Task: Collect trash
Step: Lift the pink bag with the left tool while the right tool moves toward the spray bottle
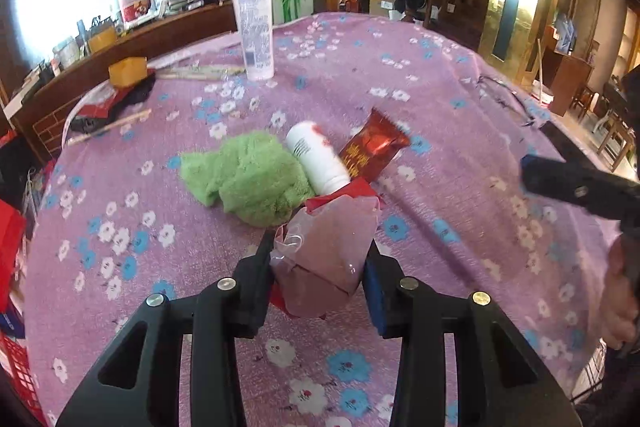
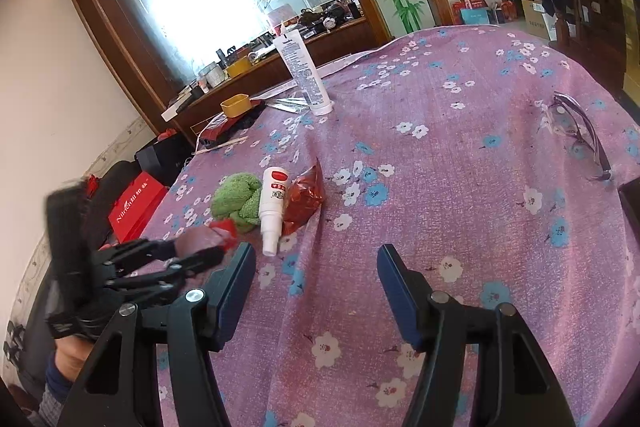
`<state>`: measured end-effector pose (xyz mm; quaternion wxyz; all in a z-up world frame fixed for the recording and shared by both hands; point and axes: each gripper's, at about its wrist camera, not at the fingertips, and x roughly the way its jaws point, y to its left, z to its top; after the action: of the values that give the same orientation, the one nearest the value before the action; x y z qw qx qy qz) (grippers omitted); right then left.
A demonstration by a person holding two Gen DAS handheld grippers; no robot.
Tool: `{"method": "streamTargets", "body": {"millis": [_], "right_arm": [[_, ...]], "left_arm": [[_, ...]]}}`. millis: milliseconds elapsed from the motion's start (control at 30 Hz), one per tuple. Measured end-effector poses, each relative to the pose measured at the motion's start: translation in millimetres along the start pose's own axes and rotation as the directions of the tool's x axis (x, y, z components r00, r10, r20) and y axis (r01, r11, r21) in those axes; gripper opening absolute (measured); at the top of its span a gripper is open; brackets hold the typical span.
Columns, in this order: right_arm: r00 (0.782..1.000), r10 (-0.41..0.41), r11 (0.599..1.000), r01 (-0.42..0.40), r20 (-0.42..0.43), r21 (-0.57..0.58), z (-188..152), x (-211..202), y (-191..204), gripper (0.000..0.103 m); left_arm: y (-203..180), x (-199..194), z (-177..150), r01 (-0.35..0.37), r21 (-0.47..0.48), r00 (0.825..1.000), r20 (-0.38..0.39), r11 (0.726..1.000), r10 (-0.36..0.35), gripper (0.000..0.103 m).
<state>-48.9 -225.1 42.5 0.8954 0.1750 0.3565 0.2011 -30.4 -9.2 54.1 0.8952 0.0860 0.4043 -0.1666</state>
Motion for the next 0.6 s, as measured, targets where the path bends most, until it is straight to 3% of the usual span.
{"method": "streamTargets", "body": {"millis": [300,600], "right_arm": [[0.998,0.052,0.997,-0.053,-0.02,-0.054,-8,5,5,0.068],[0.992,0.125,0.989,-0.125,-0.012,-0.084,-11,5,-6,0.068]], "left_arm": [[-5,-33,49,0.017,0.018,0.999,0.036,1.0,-0.018,0.038],[-16,-24,89,-0.034,-0.003,0.999,0.014,0.999,0.034,0.038]]}}
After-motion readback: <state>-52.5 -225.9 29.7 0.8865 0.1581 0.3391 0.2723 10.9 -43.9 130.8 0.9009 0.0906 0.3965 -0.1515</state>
